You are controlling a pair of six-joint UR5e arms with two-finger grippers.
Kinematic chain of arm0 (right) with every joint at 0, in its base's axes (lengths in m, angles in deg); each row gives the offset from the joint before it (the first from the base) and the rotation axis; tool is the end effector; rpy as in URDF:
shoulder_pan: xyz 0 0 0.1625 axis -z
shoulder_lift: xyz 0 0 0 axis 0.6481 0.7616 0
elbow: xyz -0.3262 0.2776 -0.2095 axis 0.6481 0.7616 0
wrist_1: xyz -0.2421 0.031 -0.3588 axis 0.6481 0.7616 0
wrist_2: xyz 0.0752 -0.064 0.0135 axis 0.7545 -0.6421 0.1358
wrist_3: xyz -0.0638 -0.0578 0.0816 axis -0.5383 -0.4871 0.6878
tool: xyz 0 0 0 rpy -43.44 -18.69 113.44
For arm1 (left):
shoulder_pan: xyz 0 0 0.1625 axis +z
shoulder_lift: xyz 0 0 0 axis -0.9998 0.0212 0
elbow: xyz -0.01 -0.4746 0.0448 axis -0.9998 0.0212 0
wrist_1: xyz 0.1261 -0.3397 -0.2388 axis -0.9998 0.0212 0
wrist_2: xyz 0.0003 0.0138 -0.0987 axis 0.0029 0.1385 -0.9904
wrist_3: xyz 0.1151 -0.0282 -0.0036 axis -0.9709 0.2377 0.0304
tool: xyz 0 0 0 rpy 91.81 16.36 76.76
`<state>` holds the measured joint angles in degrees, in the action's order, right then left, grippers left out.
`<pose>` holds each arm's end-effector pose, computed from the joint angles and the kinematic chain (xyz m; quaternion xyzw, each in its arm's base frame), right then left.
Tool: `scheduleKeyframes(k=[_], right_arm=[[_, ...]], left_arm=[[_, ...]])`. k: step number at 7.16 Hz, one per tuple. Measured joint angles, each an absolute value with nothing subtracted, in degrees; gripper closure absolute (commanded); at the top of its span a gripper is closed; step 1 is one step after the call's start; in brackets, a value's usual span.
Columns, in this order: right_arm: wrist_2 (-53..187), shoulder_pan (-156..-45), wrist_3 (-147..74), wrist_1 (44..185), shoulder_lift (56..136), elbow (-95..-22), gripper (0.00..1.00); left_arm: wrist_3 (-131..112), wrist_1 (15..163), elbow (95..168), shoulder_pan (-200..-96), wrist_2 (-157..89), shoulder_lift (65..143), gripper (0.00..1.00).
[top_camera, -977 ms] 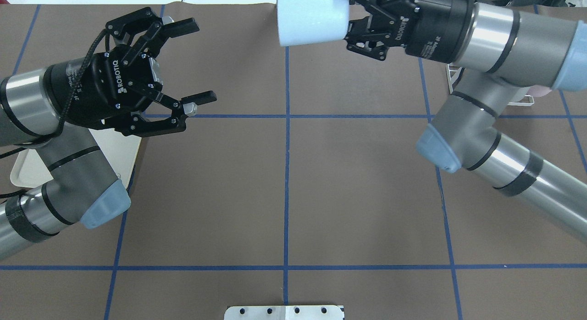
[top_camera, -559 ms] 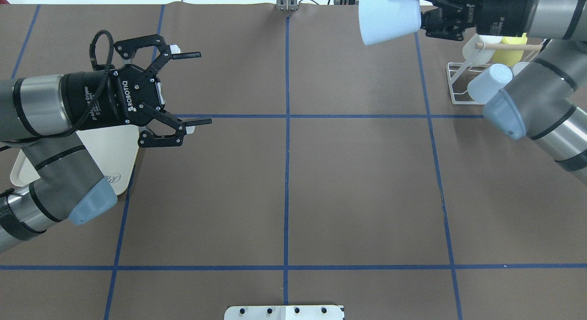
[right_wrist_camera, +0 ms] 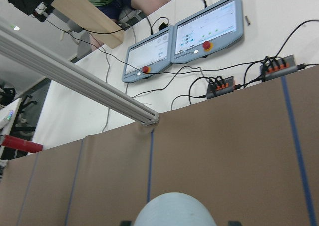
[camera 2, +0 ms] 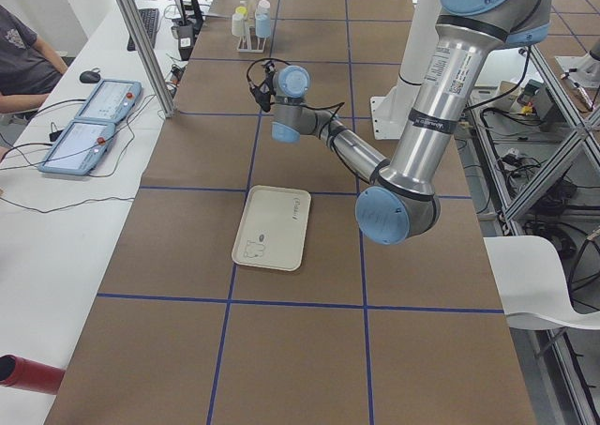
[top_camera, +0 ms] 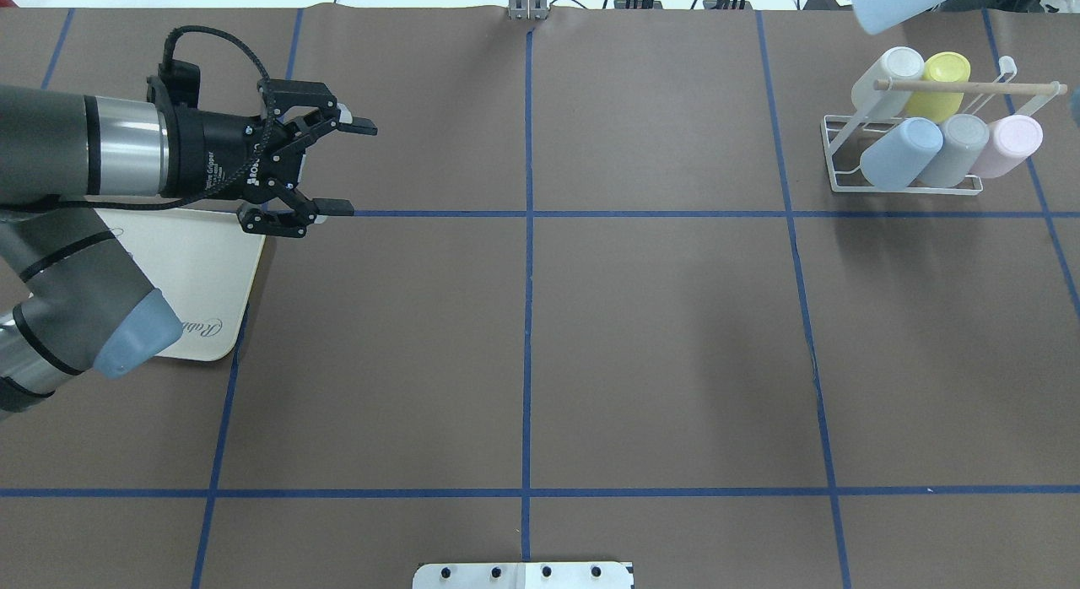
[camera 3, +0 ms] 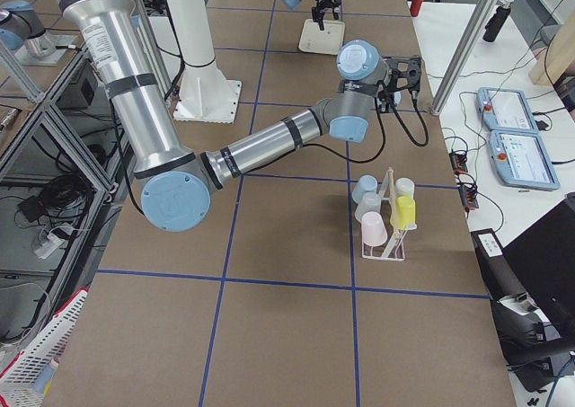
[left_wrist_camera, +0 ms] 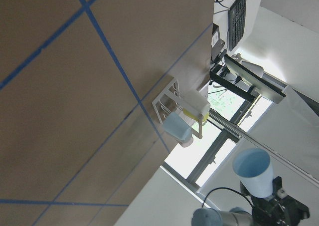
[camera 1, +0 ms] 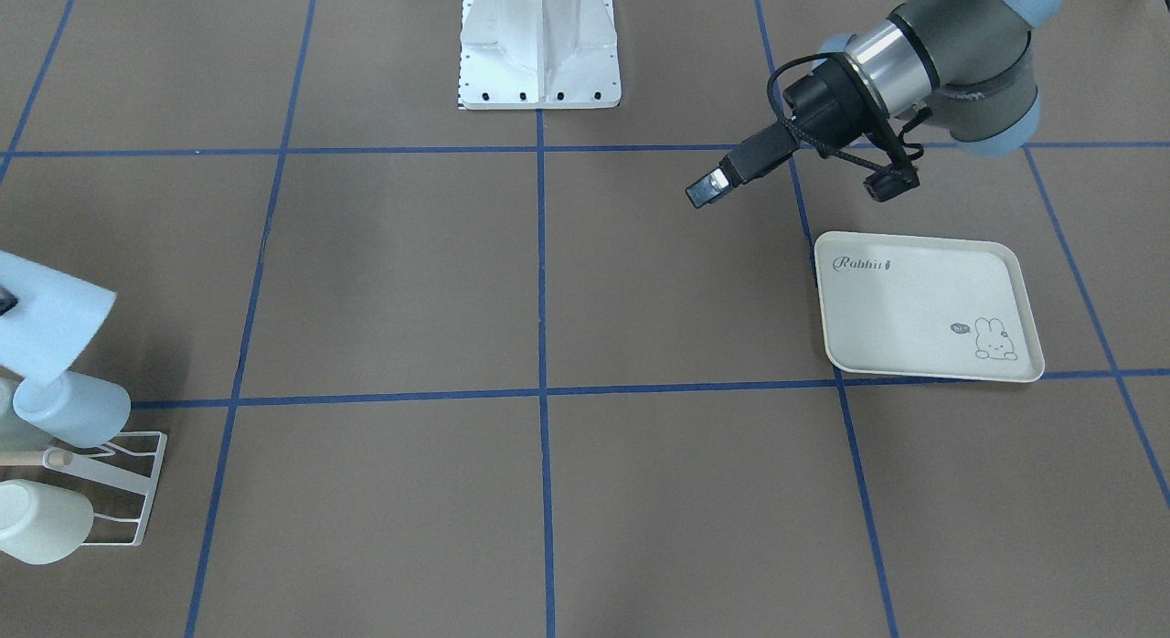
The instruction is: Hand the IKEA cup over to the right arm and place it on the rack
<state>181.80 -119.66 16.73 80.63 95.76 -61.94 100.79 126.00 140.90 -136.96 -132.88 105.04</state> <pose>-0.0746 -0.6372 0.3527 0.2067 -0.6009 0.1503 0.7573 0.3567 -0.5090 0.2925 -0.0952 0.7218 -0.2941 0.6192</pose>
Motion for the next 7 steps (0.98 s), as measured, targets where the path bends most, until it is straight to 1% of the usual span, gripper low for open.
scheduleKeyframes(k=[2,3,5,7], right_arm=[[183.69,-124.50,-3.58,100.73,95.97,-61.44,0.83],[182.27,-125.38,-11.01,108.37,96.00,-60.48,0.83],[176.28,-125.81,-20.89,117.76,94.43,-56.50,0.84],[173.60,-126.45,-25.30,120.22,88.62,-47.17,0.84]], left_arm=[[86.18,112.53,141.33,-139.52,-132.50,104.49,0.00],[78.43,106.74,141.53,-141.51,-132.46,104.11,0.00],[61.06,95.54,141.96,-146.14,-132.40,103.71,0.00],[45.88,85.82,143.08,-150.52,-132.37,103.30,0.00]])
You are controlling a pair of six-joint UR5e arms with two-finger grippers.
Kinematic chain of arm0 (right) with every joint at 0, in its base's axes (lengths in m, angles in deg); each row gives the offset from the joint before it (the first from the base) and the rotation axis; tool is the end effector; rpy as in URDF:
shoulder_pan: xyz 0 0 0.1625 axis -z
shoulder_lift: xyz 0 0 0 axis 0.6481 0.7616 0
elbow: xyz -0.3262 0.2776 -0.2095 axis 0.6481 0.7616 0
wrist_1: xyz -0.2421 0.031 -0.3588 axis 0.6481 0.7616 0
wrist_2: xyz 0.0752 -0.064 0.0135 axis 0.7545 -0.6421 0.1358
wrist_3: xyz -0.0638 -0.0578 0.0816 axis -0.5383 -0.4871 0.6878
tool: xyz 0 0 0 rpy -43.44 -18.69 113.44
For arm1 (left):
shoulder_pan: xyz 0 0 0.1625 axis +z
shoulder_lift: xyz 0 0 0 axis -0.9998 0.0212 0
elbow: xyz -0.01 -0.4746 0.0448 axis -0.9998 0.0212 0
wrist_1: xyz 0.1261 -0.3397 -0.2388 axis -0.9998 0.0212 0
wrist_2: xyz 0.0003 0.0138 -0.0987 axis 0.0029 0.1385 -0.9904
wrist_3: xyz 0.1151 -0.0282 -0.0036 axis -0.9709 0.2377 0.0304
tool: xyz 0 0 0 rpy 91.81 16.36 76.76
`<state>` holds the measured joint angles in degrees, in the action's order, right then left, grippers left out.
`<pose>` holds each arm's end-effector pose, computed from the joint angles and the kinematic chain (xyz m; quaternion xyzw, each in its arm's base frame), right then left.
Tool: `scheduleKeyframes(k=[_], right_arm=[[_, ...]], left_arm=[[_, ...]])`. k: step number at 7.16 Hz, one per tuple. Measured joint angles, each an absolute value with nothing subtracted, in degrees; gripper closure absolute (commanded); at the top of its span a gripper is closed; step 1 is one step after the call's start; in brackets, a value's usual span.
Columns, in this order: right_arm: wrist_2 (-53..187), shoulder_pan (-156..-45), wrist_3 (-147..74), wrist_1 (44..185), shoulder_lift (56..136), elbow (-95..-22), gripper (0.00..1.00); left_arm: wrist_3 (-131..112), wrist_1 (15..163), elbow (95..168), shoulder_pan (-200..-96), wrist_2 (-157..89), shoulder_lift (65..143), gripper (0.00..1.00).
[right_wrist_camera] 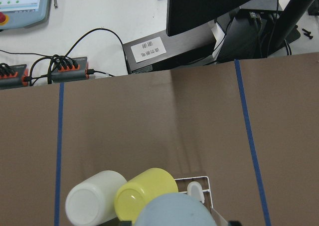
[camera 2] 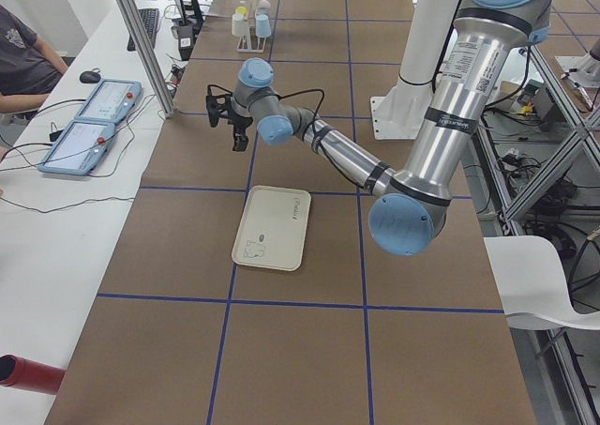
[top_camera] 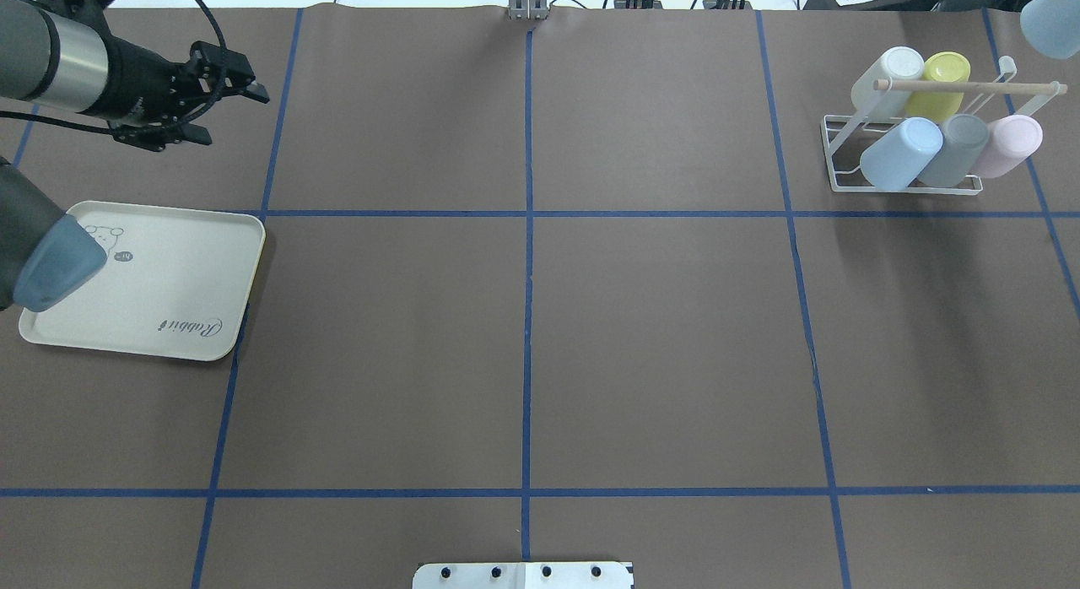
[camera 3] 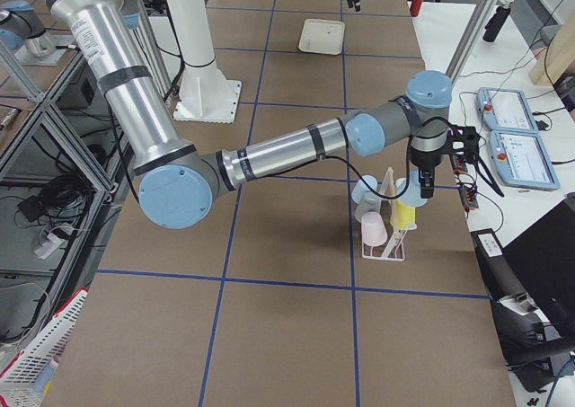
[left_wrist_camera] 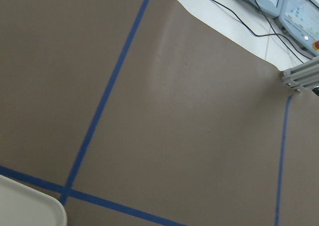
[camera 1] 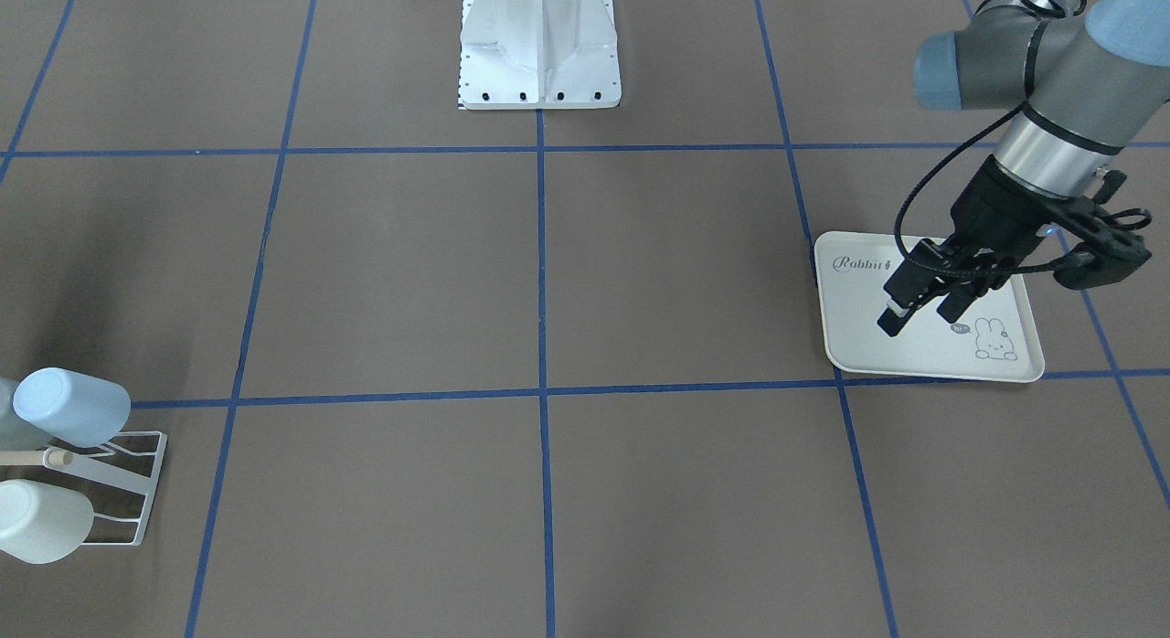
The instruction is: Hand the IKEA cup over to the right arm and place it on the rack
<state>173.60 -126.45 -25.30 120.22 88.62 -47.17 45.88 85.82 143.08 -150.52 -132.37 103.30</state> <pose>0.0065 -0.7425 0.4902 0.1145 -0.3757 0.1138 0.9126 0.2413 -0.6064 0.3804 0.1156 0.4826 -0.1973 0.8455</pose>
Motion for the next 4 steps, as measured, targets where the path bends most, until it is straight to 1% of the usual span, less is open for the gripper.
scheduleKeyframes(k=[1,2,4], right_arm=[[173.29,-126.59,-27.57,120.25,86.19,-42.08,0.84],[173.15,-126.39,-29.34,120.24,84.87,-38.59,0.84],[173.02,-125.37,-30.57,120.18,83.17,-34.30,0.84]], left_arm=[[38.75,81.50,144.14,-152.17,-132.22,102.39,0.00],[33.51,78.41,145.49,-153.06,-131.44,100.86,0.00],[30.11,76.50,147.07,-153.32,-129.60,98.58,0.00]])
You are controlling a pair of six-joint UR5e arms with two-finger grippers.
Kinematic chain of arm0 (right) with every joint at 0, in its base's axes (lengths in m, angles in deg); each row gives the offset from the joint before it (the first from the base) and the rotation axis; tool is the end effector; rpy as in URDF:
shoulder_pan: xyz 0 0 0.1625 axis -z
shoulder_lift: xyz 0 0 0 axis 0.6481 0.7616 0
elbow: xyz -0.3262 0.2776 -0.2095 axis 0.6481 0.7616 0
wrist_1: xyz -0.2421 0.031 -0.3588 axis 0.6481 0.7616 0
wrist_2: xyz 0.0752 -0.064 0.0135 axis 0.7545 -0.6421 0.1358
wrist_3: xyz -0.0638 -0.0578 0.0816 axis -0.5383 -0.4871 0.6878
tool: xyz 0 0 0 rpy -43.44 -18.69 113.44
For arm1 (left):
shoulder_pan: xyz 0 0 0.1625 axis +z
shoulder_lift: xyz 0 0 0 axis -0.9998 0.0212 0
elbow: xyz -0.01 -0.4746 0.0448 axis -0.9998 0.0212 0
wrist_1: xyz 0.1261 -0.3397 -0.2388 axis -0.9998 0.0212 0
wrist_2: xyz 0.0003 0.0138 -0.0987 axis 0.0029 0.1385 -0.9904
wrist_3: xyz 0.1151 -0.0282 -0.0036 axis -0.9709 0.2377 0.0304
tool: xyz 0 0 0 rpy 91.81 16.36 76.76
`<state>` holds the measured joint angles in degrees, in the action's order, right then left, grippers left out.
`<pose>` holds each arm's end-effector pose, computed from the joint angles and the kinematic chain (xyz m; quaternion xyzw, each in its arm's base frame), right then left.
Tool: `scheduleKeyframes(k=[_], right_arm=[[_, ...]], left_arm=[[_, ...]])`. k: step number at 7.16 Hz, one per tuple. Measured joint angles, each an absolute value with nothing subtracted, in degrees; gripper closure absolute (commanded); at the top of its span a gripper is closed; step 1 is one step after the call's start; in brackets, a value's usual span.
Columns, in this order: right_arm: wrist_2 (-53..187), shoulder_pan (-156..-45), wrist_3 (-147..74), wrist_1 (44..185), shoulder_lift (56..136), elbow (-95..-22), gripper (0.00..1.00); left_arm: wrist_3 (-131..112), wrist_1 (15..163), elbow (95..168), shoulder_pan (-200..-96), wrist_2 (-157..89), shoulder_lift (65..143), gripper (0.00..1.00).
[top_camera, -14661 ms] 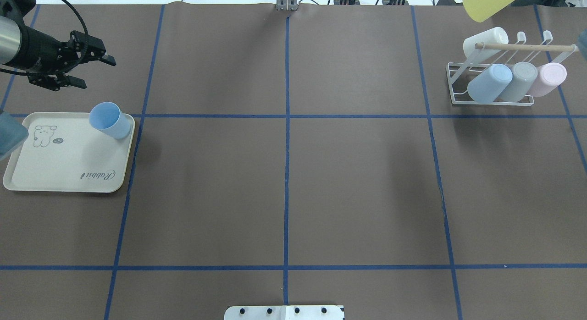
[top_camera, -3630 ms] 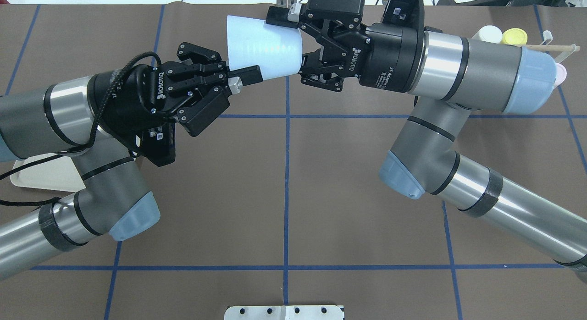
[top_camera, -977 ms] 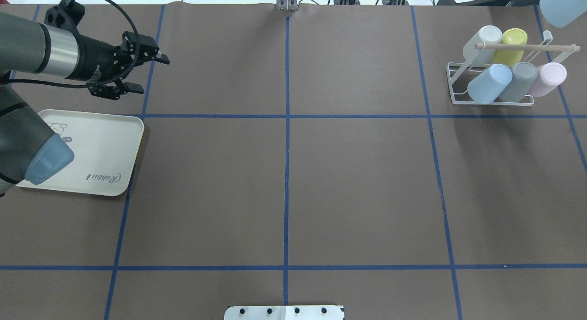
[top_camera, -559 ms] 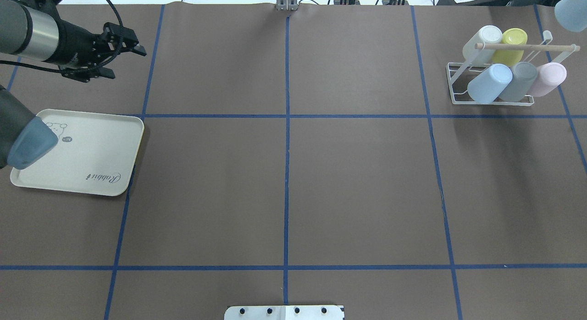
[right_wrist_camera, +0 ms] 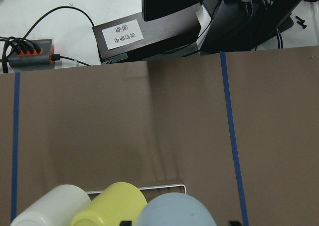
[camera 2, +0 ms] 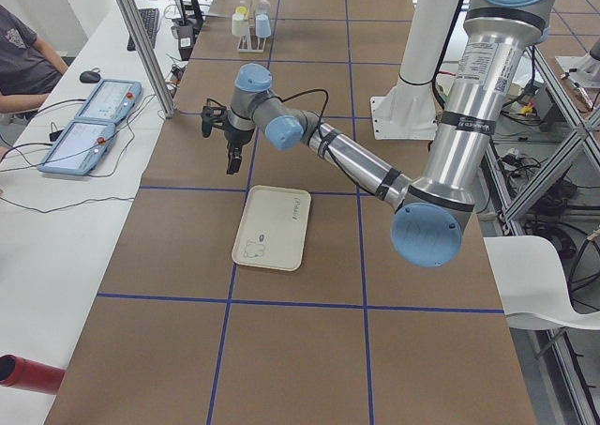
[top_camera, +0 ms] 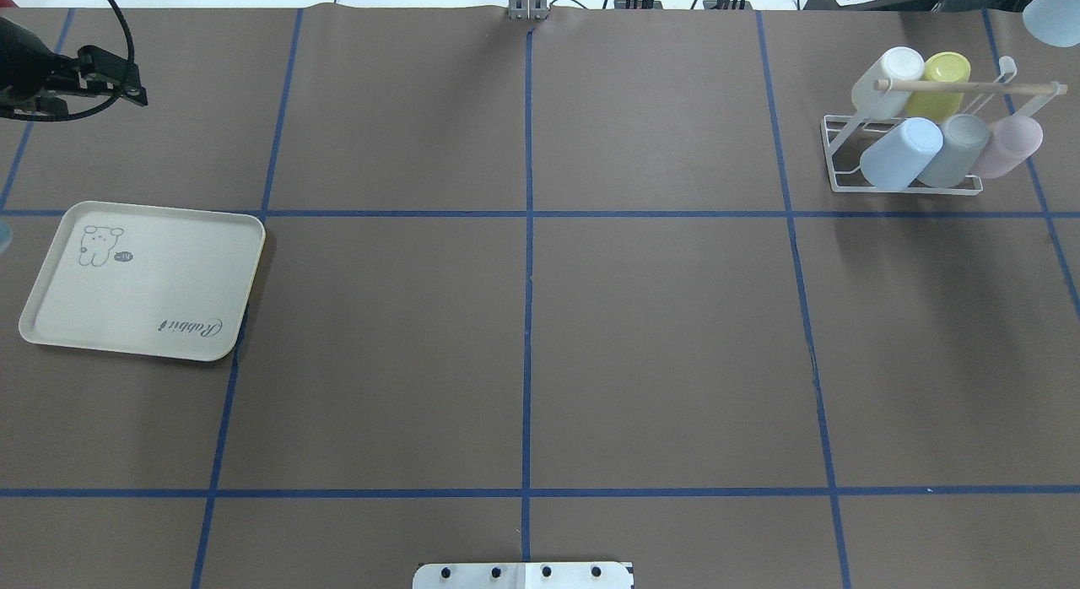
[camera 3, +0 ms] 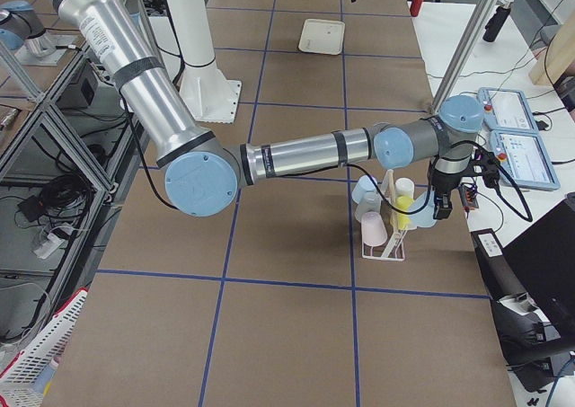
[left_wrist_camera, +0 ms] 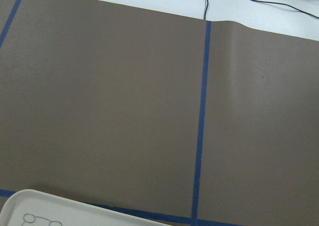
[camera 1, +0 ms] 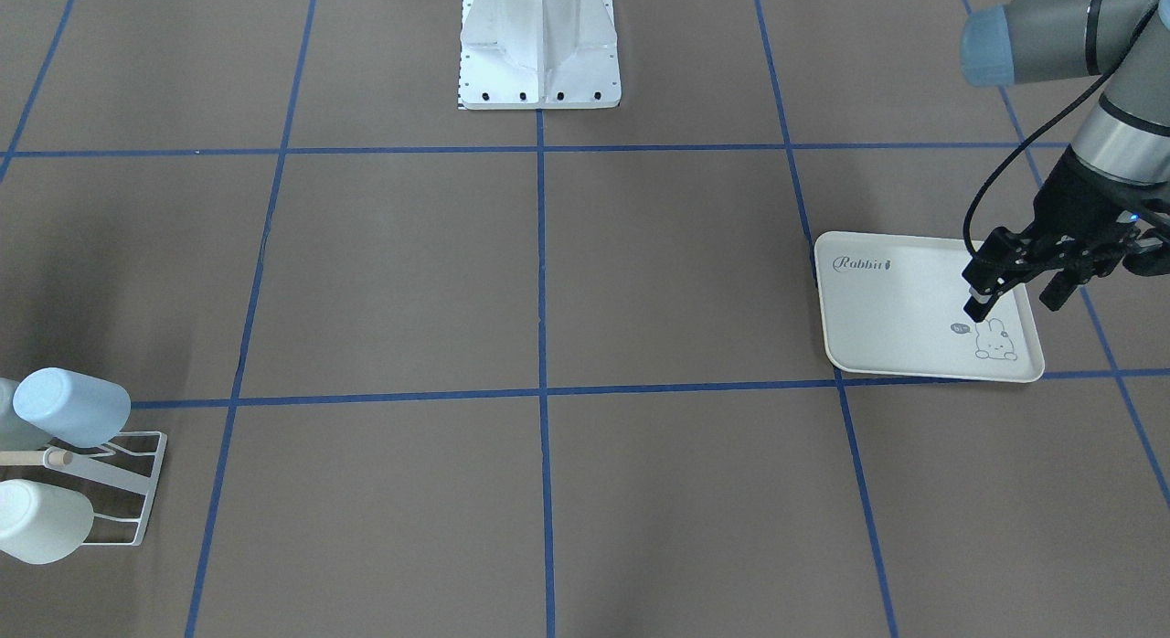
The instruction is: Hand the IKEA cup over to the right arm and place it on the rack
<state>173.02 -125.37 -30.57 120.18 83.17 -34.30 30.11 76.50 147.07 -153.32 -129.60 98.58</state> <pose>-0.0107 -0.7899 0.5361 0.0709 -0.3568 0.0870 0.9274 0.1933 -0.5911 0.4230 0.1424 0.4001 -0.1391 0.8946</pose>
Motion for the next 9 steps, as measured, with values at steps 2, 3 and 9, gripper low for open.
scheduleKeyframes(k=[2,3,9], right_arm=[[172.38,-124.12,-30.59,119.90,82.47,-32.19,0.84],[171.76,-123.48,-30.50,119.79,81.88,-31.21,0.84],[170.42,-121.20,-30.43,117.98,78.97,-25.62,0.84]], left_arm=[[29.72,76.28,147.47,-153.33,-129.17,98.19,0.00],[29.72,76.23,147.62,-153.32,-129.14,98.13,0.00],[30.40,76.16,148.22,-153.33,-129.17,98.05,0.00]])
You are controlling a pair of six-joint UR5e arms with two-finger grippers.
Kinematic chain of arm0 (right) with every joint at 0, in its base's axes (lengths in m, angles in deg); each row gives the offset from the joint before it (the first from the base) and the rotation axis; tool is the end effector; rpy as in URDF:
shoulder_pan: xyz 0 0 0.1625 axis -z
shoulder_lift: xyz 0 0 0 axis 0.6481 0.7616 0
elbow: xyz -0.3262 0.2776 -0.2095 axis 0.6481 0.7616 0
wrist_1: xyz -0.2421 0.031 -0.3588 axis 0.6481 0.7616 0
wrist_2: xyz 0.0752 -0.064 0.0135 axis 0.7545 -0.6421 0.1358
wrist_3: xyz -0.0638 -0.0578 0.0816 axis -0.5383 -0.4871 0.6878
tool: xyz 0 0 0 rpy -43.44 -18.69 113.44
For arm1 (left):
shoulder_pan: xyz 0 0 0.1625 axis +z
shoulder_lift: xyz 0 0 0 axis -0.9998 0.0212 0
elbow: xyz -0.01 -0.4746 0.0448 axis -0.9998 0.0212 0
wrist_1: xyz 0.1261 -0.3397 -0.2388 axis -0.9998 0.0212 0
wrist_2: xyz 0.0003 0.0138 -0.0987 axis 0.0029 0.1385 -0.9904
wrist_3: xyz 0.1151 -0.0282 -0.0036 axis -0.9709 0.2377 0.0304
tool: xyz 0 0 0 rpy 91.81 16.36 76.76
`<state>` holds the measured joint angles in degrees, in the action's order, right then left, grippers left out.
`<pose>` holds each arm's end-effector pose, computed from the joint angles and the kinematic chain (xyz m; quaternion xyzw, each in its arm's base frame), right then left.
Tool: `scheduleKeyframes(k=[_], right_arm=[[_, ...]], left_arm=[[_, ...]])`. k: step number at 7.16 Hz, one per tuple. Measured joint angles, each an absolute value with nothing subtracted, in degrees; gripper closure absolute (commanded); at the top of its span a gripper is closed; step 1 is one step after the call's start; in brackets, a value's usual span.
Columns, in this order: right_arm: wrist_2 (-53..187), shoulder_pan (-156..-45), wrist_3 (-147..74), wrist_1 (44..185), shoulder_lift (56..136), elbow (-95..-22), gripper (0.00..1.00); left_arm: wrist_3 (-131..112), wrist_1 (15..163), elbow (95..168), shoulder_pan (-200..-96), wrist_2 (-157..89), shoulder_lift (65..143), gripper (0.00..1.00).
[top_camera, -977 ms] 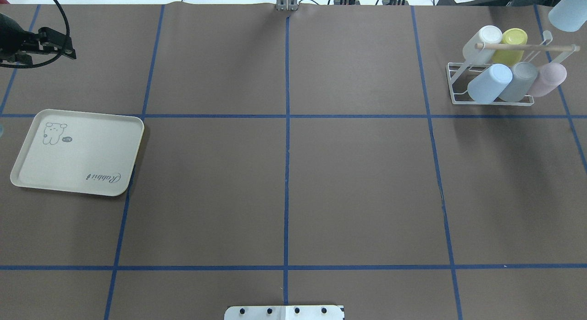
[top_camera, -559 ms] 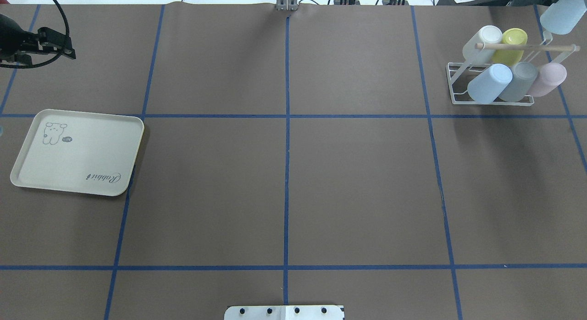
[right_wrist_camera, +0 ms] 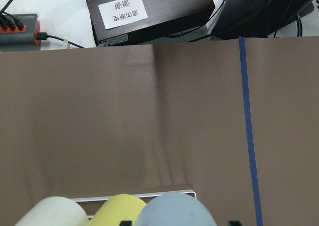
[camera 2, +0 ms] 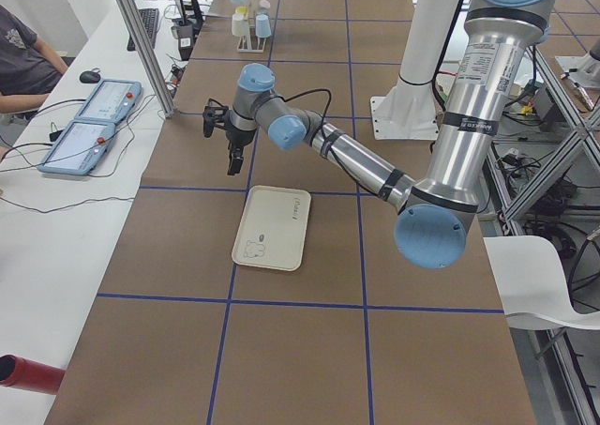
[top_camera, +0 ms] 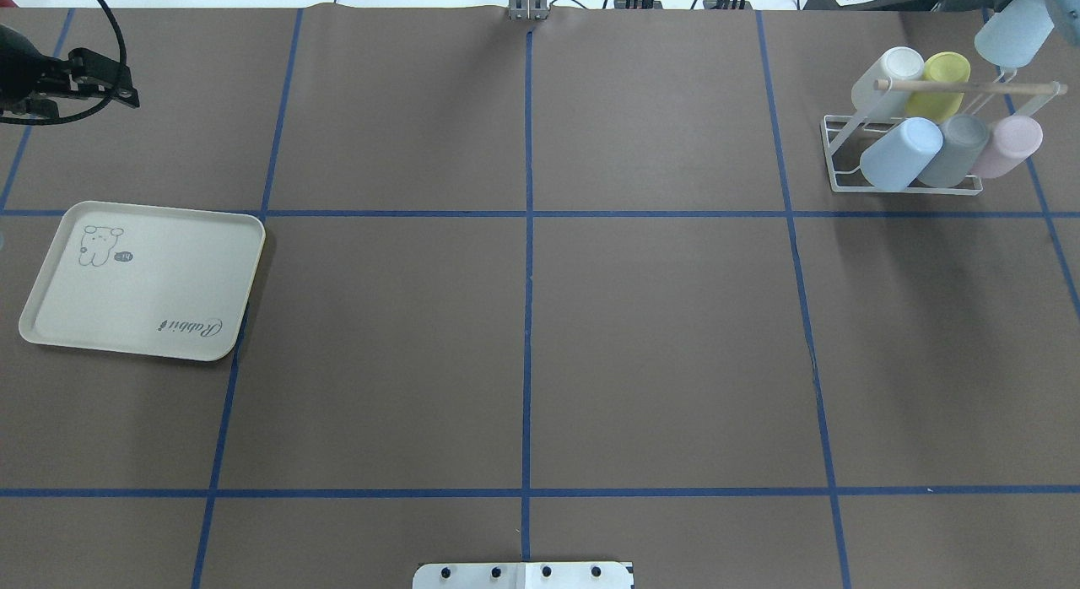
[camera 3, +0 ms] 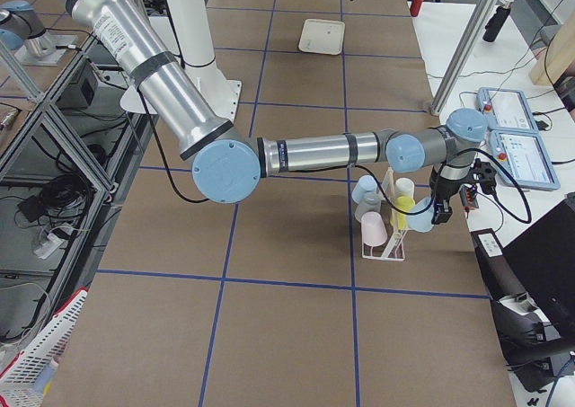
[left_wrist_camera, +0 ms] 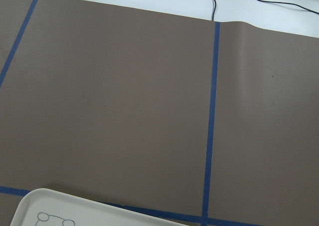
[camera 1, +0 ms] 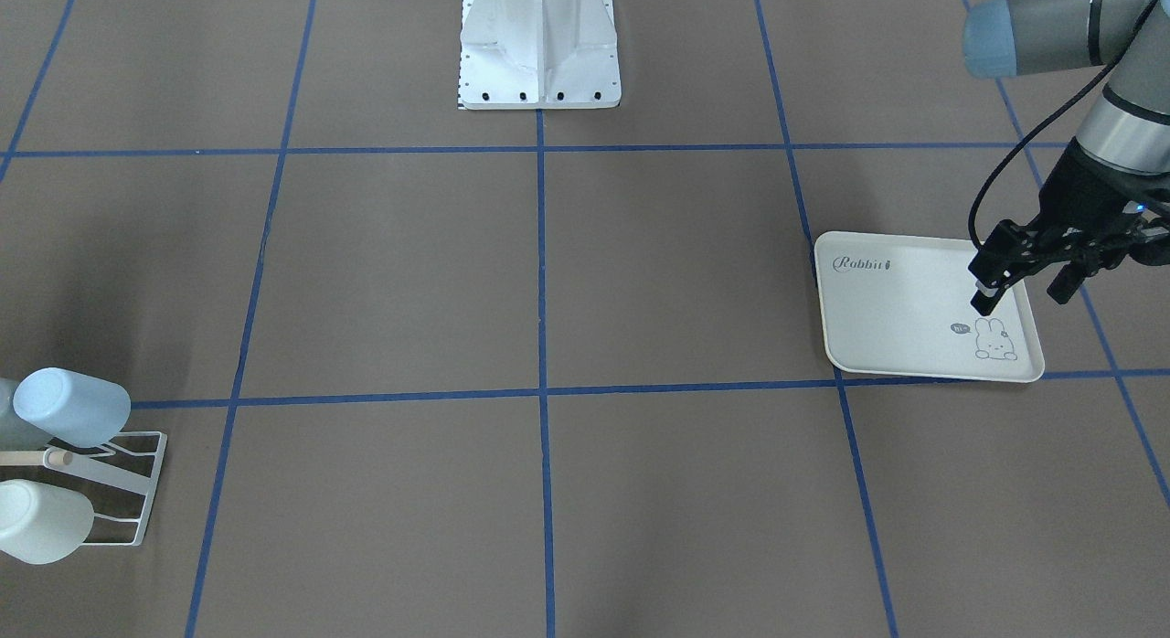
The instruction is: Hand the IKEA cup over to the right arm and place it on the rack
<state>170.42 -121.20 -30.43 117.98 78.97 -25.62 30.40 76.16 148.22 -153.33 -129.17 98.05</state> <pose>-0.0691 -0.8197 0.5560 0.0461 -0.3350 0.0651 0.9388 0.1898 -0.5858 0.4198 0.1457 0.3994 -0.1422 0.8939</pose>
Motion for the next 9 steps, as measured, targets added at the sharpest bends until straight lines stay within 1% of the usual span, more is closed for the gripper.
scheduleKeyframes(k=[5,6,7,8,9], right_arm=[[168.69,-120.20,-30.62,117.91,79.98,-25.45,0.84],[168.68,-120.16,-30.65,117.90,80.23,-25.43,0.82],[168.68,-120.10,-30.65,117.90,80.42,-25.42,0.57],[168.68,-120.03,-30.67,117.83,80.65,-25.42,0.18],[168.70,-119.94,-30.69,117.67,80.93,-25.42,0.02]], left_arm=[[30.71,76.16,148.76,-153.30,-129.36,98.13,0.00],[31.05,76.16,148.88,-153.27,-129.37,98.13,0.00],[31.77,76.16,149.02,-153.24,-129.38,98.17,0.00],[32.29,76.16,149.19,-153.23,-129.38,98.18,0.00],[32.50,76.16,149.26,-153.22,-129.38,98.14,0.00]])
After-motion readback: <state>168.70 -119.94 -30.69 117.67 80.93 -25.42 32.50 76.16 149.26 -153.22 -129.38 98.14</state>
